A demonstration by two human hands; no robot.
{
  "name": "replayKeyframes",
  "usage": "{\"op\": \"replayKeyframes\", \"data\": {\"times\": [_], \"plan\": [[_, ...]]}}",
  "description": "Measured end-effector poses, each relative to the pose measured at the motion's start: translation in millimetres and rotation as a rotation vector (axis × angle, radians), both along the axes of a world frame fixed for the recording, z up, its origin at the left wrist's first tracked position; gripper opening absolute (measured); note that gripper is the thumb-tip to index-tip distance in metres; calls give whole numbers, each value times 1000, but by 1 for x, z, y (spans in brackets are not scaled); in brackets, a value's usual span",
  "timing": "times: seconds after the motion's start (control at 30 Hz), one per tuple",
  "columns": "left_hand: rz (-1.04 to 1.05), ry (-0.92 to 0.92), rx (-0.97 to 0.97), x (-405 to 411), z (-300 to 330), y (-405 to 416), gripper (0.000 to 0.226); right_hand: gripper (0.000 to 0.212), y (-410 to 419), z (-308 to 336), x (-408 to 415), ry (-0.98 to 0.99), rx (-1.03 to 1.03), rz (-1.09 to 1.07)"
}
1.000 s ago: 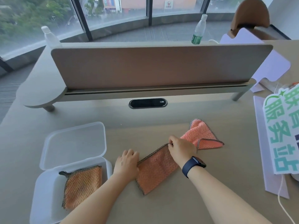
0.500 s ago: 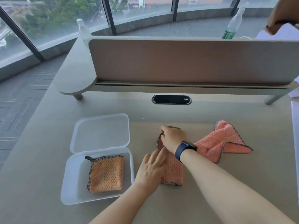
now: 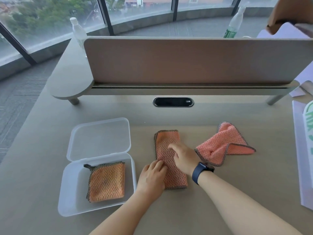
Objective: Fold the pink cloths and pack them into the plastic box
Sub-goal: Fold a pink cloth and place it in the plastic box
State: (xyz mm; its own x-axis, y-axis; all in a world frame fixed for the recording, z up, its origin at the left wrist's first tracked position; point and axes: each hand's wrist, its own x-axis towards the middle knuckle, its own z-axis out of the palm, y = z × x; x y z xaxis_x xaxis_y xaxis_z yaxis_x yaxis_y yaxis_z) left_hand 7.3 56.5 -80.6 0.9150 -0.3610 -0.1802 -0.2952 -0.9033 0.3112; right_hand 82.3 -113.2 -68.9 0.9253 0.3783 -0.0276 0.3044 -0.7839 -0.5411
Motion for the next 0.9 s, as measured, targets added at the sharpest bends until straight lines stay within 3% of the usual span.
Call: {"op": "replayKeyframes", "data": {"times": [0.13,0.37,0.47,0.63,0.8,0.9], "plan": [[20,19,-32,2,0,1,44,38,-29,-6,-32,-112,-10,135],[40,30,-80,-1,3,1,45,57,-56,-23,-67,-47,-156,339],[56,19,-91,-5,1,0,42,57,-55,-24,-74,-49,-231,326],[33,-95,-166,-16,-3,-1,20,39,-51,-22,-78,-63,-218,276],[-4,-32,-104,-35,-2,-10,52,23,-49,-24,-82,-19,-88,164],[29,-28,-85,-36,-2,-13,48,35,-49,-23,-85,43,12,44]]}}
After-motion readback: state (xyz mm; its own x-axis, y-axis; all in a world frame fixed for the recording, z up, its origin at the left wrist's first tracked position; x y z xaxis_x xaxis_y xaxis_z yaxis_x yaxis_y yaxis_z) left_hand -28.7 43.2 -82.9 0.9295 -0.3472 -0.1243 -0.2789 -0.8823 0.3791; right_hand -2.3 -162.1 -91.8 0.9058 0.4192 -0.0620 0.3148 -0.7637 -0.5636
